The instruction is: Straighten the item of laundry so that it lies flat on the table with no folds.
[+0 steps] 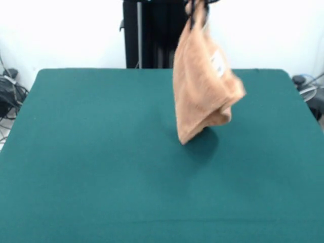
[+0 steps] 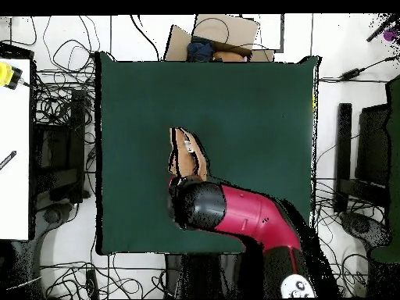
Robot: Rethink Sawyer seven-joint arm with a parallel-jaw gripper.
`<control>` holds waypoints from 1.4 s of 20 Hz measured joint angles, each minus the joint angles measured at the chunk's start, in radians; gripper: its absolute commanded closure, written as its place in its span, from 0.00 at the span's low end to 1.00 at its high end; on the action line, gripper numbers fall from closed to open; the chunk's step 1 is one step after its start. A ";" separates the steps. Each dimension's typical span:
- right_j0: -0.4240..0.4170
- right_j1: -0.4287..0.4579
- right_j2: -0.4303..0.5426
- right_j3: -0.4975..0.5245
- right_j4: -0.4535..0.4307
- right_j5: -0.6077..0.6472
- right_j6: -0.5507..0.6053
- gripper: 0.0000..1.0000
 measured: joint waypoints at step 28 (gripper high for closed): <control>-0.206 0.253 0.171 0.057 -0.117 -0.088 0.000 1.00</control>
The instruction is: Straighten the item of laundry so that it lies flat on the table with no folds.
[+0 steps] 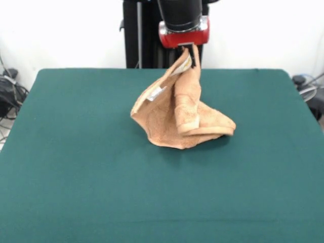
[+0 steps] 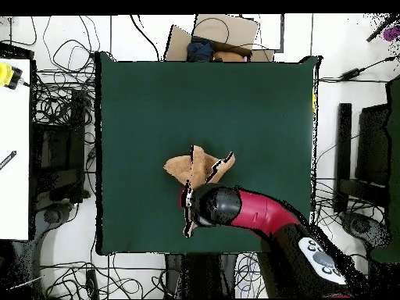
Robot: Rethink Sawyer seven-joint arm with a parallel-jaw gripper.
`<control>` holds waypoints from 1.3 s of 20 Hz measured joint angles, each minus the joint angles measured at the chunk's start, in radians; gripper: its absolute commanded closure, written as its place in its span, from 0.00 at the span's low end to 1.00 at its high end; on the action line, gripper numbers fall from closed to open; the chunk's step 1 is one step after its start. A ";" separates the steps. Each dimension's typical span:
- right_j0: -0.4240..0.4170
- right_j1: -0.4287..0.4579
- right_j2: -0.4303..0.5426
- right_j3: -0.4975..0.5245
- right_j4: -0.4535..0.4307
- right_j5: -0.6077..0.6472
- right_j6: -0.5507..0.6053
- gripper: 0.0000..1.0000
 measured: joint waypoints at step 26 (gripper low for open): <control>-0.003 -0.024 0.020 0.000 -0.081 0.013 0.000 0.00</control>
